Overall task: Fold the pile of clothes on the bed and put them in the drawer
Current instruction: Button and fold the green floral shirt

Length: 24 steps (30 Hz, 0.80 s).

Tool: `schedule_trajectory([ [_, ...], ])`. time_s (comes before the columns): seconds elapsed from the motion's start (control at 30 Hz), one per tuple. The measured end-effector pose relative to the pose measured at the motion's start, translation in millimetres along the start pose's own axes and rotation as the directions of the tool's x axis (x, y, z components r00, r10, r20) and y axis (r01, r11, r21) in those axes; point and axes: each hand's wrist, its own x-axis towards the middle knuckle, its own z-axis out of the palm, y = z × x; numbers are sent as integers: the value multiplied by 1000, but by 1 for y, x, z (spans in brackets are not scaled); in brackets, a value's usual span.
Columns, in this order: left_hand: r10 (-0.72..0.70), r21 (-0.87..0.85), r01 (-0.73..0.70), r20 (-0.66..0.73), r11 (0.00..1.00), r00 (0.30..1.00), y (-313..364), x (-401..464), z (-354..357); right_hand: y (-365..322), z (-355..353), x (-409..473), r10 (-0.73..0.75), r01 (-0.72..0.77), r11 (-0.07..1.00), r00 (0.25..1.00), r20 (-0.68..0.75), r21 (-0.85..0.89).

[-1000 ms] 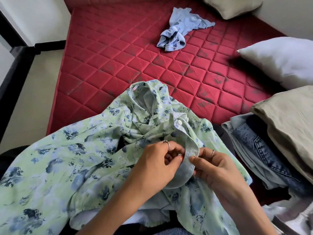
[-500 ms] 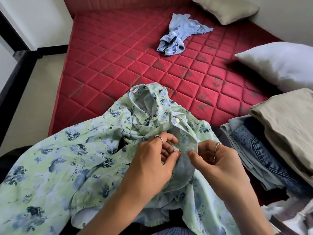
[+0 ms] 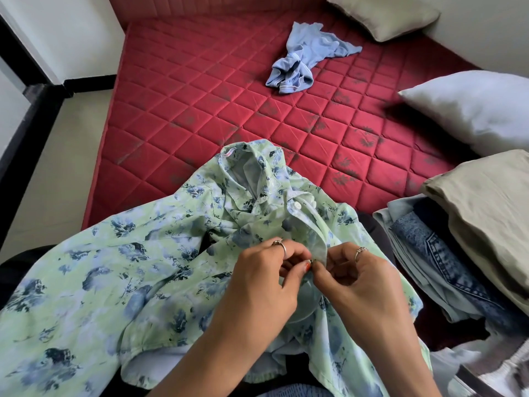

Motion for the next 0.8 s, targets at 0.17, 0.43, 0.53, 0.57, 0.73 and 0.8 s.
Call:
schedule_trajectory([
  [0.17,100,163,-96,-12,982,995,-4,1,1,-1,5,-3,5,-6,999,999,32,34],
  [0.43,29,100,-30,8,995,1000,-5,-1,-2,-3,6,-6,22,-26,997,998,66,66],
  [0.53,-29,47,29,18,998,999,-4,-2,-4,-2,6,-7,27,-31,997,998,62,73],
  [0.57,-39,41,38,17,998,999,-4,-3,-4,-2,6,-7,24,-29,997,998,58,71],
  [0.73,-107,-5,107,11,994,994,-2,-3,-5,-3,4,-7,30,-38,996,995,96,77],
  [0.8,-145,-43,145,17,988,989,-1,-3,-7,-2,4,-6,55,-69,991,992,117,115],
])
